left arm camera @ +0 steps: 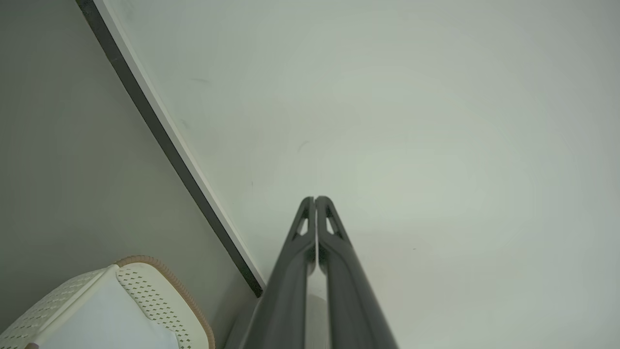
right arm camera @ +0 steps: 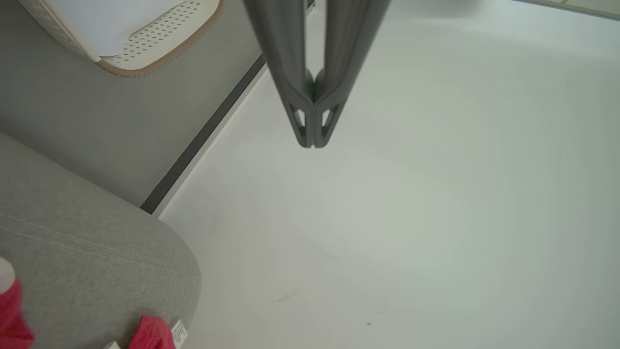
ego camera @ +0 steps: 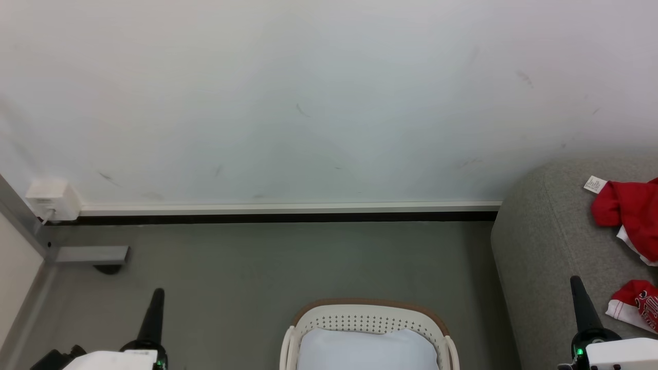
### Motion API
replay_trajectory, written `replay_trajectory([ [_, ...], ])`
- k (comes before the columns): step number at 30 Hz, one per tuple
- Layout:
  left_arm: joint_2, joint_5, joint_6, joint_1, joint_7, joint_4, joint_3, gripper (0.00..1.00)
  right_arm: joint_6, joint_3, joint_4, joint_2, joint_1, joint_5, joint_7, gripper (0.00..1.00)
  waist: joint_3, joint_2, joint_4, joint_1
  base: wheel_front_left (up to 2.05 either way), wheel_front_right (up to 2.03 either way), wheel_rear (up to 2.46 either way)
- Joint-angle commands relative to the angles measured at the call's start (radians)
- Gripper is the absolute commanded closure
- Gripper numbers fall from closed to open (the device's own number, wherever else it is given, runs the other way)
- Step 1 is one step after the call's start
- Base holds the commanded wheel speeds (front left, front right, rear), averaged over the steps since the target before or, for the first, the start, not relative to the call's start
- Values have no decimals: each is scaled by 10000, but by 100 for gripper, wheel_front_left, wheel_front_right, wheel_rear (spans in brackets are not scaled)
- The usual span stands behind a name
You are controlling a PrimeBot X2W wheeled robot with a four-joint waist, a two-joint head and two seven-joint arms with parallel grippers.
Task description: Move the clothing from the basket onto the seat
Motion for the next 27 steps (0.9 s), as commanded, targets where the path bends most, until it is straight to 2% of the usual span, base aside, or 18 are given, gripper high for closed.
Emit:
replay_trajectory([
  [1, 51, -306, -75, -177, 35, -111, 28, 100, -13, -60, -82, -46, -146, 241, 51, 100, 3, 0, 5, -1, 0, 0, 0],
  [27, 19, -2259, -82, -264, 589, -208, 44, 100, -18, -493, -173, -21, -144, 2068, 613, 100, 67, 0, 121, -1, 0, 0, 0],
])
